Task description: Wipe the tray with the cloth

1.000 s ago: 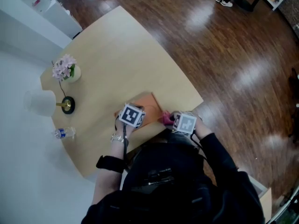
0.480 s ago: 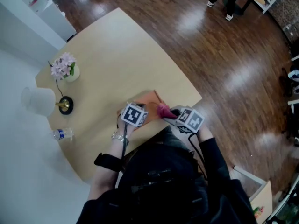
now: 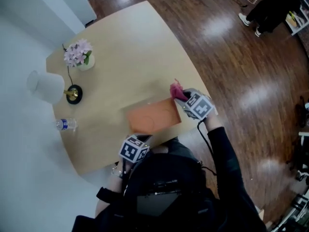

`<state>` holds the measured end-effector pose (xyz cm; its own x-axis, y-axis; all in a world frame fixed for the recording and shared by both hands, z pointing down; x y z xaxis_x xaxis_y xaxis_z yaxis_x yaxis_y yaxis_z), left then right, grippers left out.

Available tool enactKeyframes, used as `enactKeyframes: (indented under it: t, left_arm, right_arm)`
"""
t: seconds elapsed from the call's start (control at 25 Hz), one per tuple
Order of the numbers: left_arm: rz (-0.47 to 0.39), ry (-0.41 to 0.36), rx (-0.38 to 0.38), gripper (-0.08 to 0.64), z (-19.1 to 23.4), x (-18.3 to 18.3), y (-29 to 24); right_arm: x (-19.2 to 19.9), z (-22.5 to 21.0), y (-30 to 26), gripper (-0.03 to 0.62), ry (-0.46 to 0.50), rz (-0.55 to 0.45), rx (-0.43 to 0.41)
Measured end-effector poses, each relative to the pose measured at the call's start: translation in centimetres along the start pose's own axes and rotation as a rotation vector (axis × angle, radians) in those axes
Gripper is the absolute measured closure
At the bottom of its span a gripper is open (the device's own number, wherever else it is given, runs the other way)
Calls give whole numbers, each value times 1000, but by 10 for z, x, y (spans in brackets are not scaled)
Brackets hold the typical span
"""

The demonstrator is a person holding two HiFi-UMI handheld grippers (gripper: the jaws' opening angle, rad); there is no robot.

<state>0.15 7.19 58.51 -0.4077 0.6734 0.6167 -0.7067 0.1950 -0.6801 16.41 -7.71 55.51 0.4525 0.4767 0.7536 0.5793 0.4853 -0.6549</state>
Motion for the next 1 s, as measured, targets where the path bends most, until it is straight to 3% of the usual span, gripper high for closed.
enactKeyframes:
  t: [0.28,0.6,0.8,1.0]
  left_arm:
    - [66,199,-186,557,8,44,-9]
    - [-51,436,-316,557,15,49,-33]
    - [-102,476,-389,557,35,49,-28]
    - [-73,456,-376,557,43,46,-27]
  right_arm:
    - [-28,-10,-72,522,267,111,-211]
    - [-18,15,-122,522,375,208,-497]
    - [-3,35,-137,522,409,250,-581]
    - [-1,37,-143,522,351,250,-578]
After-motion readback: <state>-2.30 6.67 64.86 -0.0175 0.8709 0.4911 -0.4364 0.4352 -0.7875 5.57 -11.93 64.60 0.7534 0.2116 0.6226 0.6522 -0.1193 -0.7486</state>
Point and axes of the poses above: the fingertips, and each gripper's own axes: y backward along the fingers, z to its left, x out of its underside, the point moved 2 cm from there along y, backward along the fingers, and after that the axes turned 12 degrees about -z, right-handed, at the moved point
